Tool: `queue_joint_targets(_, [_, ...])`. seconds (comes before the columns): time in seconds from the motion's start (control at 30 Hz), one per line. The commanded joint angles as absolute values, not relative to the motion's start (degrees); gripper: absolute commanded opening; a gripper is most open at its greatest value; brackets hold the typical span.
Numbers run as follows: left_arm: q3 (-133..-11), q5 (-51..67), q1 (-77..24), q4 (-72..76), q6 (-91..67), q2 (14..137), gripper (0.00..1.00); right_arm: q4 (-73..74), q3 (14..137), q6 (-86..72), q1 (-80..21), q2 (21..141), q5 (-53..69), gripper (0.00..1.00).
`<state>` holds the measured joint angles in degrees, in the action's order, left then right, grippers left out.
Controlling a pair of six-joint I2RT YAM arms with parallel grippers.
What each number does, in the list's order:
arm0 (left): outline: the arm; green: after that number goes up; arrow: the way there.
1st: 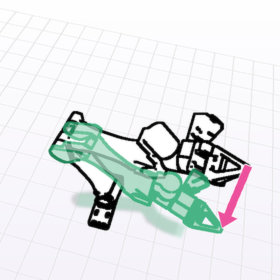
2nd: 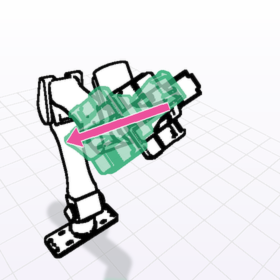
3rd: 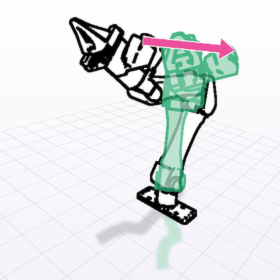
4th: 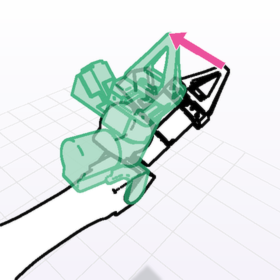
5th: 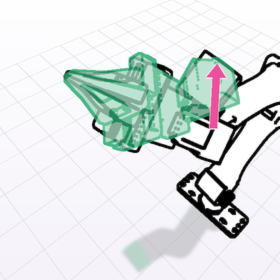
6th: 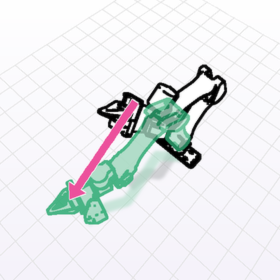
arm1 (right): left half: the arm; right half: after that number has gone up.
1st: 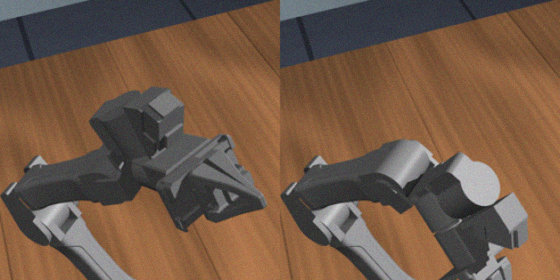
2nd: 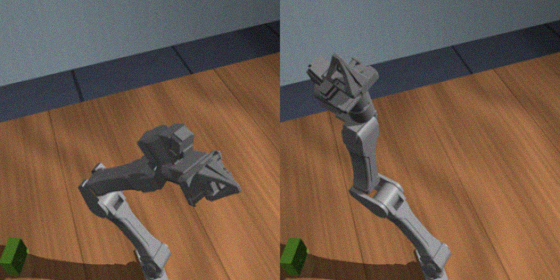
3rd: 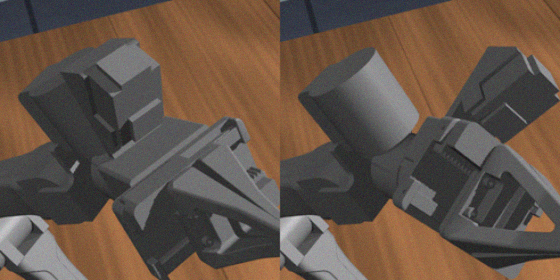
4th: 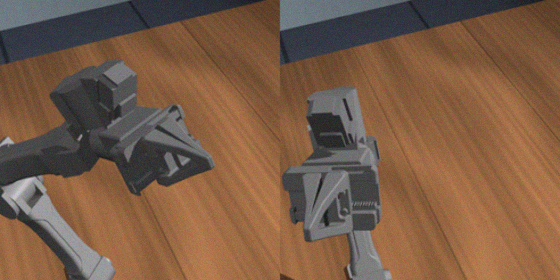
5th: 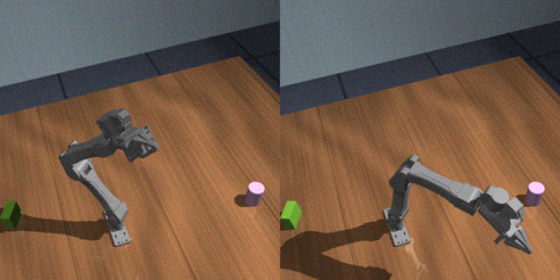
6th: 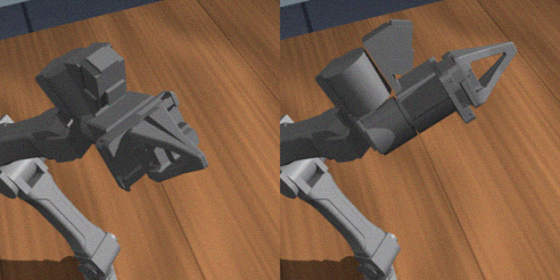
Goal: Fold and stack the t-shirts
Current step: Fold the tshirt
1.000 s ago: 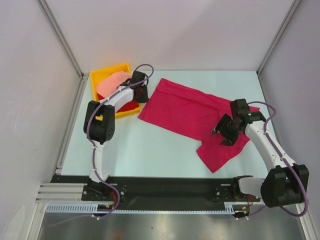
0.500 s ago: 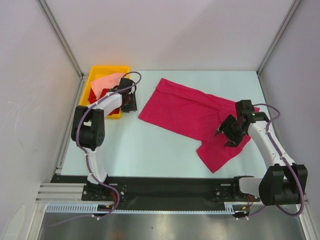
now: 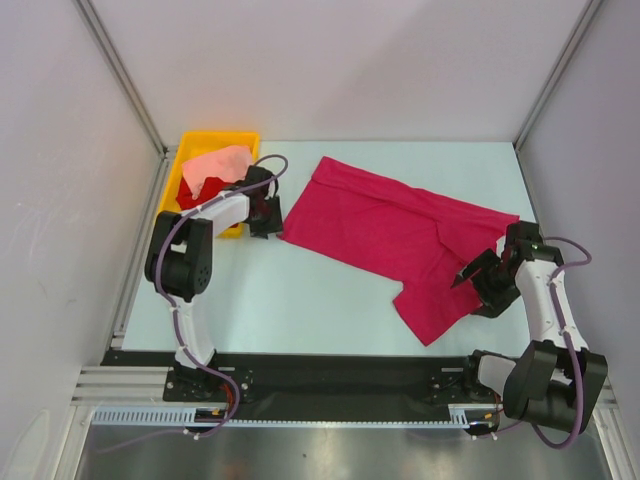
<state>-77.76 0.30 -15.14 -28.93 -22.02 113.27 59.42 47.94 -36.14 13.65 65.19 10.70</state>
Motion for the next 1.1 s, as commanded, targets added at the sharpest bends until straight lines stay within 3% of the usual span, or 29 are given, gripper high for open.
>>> queue_joint_targets(0.0, [-77.26,2.64,-15.12,-27.95,-23.73,112.68,0.49,60.38,46.85,-34.98,13.97,64.34,11.43,0.79])
queue_joint_targets(0.1, [-77.17,2.37,-15.03,-27.33,-23.65,113.2,0.48,60.12,46.06,-35.42,13.97,63.81,10.73,0.79])
queue_joint_targets(0.23, [-77.96,2.81,-15.03,-27.16,-23.64,114.43,0.31,59.68,44.48,-35.6,15.11,63.99,9.32,0.74])
queue_joint_targets(0.33, [-78.13,3.69,-14.94,-26.46,-23.82,115.14,0.21,57.93,41.84,-35.86,17.13,64.25,10.02,0.66])
queue_joint_targets(0.47, [-78.14,4.04,-14.68,-26.46,-23.99,115.66,0.14,55.29,37.63,-36.04,17.93,65.56,11.16,0.51])
queue_joint_targets(0.83, [-79.72,4.92,-13.8,-27.42,-24.35,116.37,0.02,47.11,34.81,-36.3,16.09,68.02,10.28,0.52])
queue_joint_targets(1.07, [-80.16,5.01,-13.8,-27.51,-24.7,116.63,0.01,49.56,35.94,-39.11,12.31,65.4,6.07,0.52])
